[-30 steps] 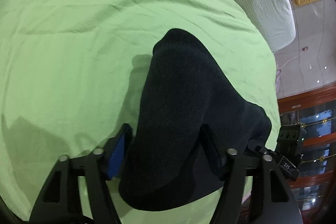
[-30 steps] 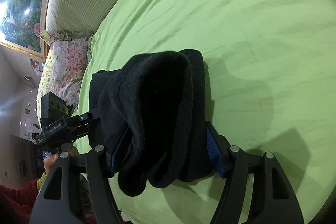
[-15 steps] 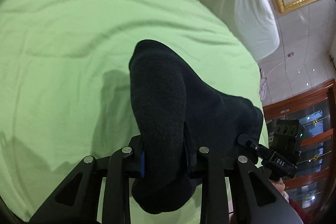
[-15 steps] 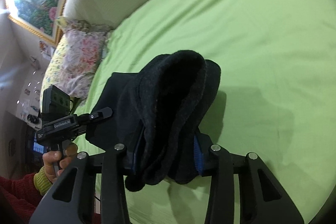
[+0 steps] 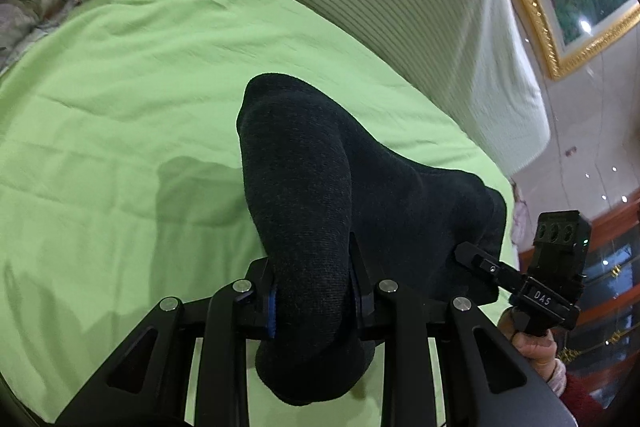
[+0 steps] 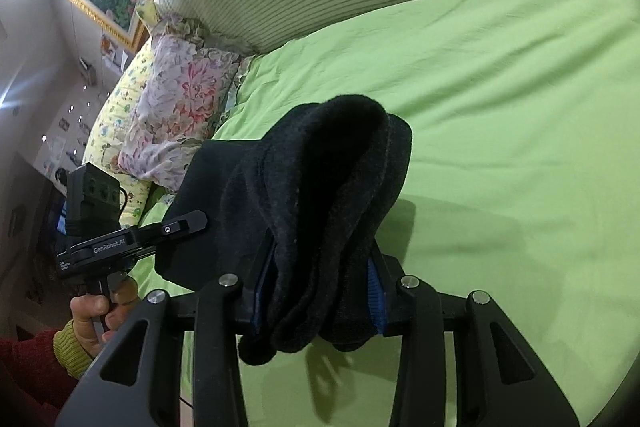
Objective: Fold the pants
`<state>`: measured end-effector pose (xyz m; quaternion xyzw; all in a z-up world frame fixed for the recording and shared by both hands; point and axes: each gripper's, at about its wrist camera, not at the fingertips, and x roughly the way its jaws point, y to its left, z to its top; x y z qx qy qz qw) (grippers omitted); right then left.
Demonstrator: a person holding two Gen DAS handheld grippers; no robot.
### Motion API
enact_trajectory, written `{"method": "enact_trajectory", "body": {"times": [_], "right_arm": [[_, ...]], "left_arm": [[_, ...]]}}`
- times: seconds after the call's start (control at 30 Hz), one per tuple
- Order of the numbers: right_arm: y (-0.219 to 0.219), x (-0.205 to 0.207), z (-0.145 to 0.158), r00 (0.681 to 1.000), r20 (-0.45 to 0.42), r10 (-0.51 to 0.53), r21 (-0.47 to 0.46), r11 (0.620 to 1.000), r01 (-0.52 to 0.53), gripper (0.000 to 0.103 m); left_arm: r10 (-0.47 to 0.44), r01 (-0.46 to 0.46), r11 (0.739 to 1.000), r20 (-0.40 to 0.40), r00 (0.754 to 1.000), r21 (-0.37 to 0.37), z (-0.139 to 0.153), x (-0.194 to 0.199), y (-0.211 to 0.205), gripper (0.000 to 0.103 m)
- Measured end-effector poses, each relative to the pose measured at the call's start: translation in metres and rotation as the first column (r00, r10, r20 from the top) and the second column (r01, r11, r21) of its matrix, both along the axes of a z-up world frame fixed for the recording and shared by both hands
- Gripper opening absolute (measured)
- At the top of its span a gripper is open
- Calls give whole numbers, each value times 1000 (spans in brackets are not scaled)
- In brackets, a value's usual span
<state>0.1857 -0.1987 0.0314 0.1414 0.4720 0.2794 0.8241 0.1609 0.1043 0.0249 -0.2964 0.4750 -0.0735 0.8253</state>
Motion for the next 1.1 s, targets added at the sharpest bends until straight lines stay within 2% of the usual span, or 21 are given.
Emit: {"method": "enact_trajectory", "body": {"times": [0.13, 0.3, 0.47, 0.53, 0.7, 0.83, 0.93, 1.0, 1.1], "right_arm": [[14, 16, -10, 1000, -1, 20, -25, 1000, -20, 41], [20, 28, -21, 1000, -4, 10, -51, 999, -10, 41], [13, 34, -34, 1000, -29, -5, -61, 998, 3, 44], [10, 36, -39, 999, -44, -15, -65, 998, 12, 50], [1, 37, -51, 997, -64, -35, -63, 998, 31, 57], [-7, 34, -53, 996, -64, -59, -37, 998, 57, 60], [-13, 31, -51, 994, -55, -91, -25, 996, 90, 63], [-19, 29, -51, 992, -54, -115, -16, 993, 114, 65], [-28, 25, -49, 988, -56, -146, -3, 989, 146, 67]], "left_arm": [[22, -22, 999, -11, 1000, 39, -8, 12, 13, 26], [15, -13, 996, -21, 1000, 87, -17, 29, 9, 26], [12, -8, 995, -36, 999, 98, -32, 36, 9, 27], [14, -10, 996, -48, 999, 88, -39, 36, 11, 31], [36, -30, 997, -74, 997, 77, -52, 35, 16, 43], [31, -23, 994, -71, 997, 109, -52, 32, 14, 51], [20, -13, 992, -58, 998, 128, -48, 30, 13, 53], [26, -17, 990, -62, 998, 138, -46, 28, 14, 60], [42, -34, 990, -59, 997, 136, -43, 23, 16, 62]]}}
